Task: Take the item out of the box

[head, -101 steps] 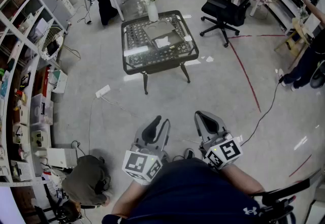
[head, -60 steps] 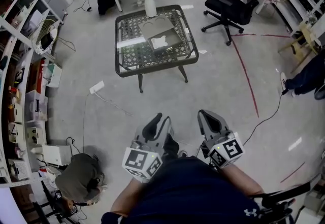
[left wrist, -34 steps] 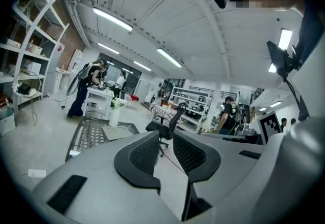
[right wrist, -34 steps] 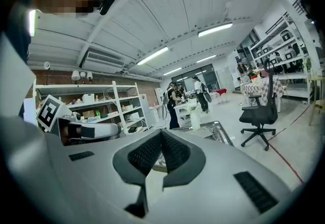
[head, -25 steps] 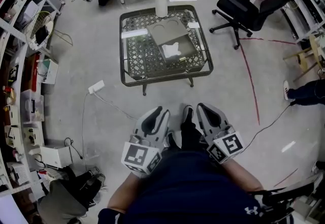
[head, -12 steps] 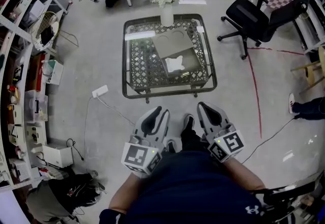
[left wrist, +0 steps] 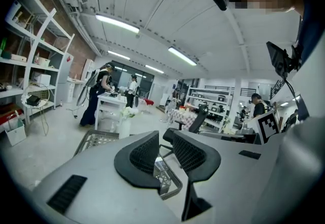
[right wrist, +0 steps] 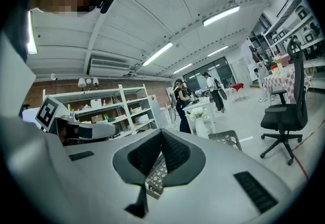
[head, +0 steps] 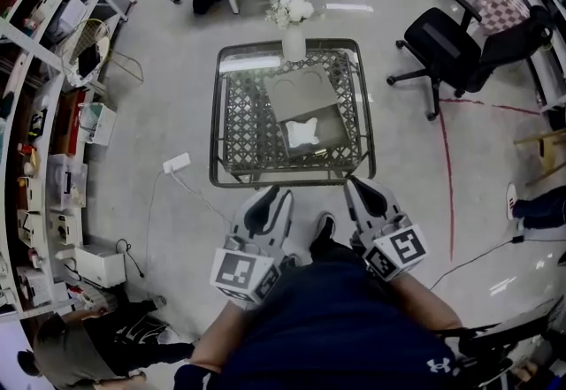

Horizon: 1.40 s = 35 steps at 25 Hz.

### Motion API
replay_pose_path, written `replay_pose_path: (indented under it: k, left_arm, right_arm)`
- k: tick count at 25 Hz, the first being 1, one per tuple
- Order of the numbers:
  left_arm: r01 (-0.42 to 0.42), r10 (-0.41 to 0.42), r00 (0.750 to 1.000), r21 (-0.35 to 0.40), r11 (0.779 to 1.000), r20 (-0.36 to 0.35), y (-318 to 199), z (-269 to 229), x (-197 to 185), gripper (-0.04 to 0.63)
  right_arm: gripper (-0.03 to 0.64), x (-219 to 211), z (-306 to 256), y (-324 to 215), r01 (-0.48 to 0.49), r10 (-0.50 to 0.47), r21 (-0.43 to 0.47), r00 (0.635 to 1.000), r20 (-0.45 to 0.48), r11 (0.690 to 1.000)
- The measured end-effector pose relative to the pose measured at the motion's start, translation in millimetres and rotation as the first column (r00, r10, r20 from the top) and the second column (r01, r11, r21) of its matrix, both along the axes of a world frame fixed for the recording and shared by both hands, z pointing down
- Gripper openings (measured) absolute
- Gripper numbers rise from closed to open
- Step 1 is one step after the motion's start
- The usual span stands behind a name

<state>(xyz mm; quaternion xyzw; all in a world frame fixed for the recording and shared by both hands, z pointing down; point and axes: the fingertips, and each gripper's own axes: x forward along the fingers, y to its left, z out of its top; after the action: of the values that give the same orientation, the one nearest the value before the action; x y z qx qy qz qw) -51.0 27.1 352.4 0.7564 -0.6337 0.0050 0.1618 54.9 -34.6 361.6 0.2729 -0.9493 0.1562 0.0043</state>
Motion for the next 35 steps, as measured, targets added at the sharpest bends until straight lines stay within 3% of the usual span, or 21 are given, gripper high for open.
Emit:
replay_pose_path:
  k: [5, 14, 20, 28, 35]
  left_arm:
    - [0.039, -0.039, 0.999, 0.011, 0.999, 0.019, -29, -3, -2, 0.097]
    - [0.102, -0.106, 0.992, 0.05, 0.994, 0.07, -72, -10, -30, 0.097]
    - [0.109, -0.113, 0.991, 0.055, 0.993, 0.075, -99, -4, -54, 0.097]
    - [0.05, -0.051, 0.996, 0.013, 0.999, 0.077, -141, 27, -92, 0.097]
    - [-0.046, 0.051, 0.995, -0.058, 0.997, 0.082, -169, 62, -116, 0.097]
  right_arm:
    - [0.002, 5, 1, -33, 0.011, -0.011, 0.001, 1.0, 0.009, 1.0]
    - [0.002, -6, -15, -92, 0.029, -0.023, 0.146, 0.999, -0.044, 0.989]
    - [0.002, -26, -16, -124, 0.012, -0.002, 0.181, 0.998, -0.059, 0.983]
    - [0.002, -52, -4, -150, -0.054, 0.064, 0.17, 0.996, -0.055, 0.984]
    - [0.002, -73, 15, -168, -0.121, 0.138, 0.142, 0.984, -0.114, 0.982]
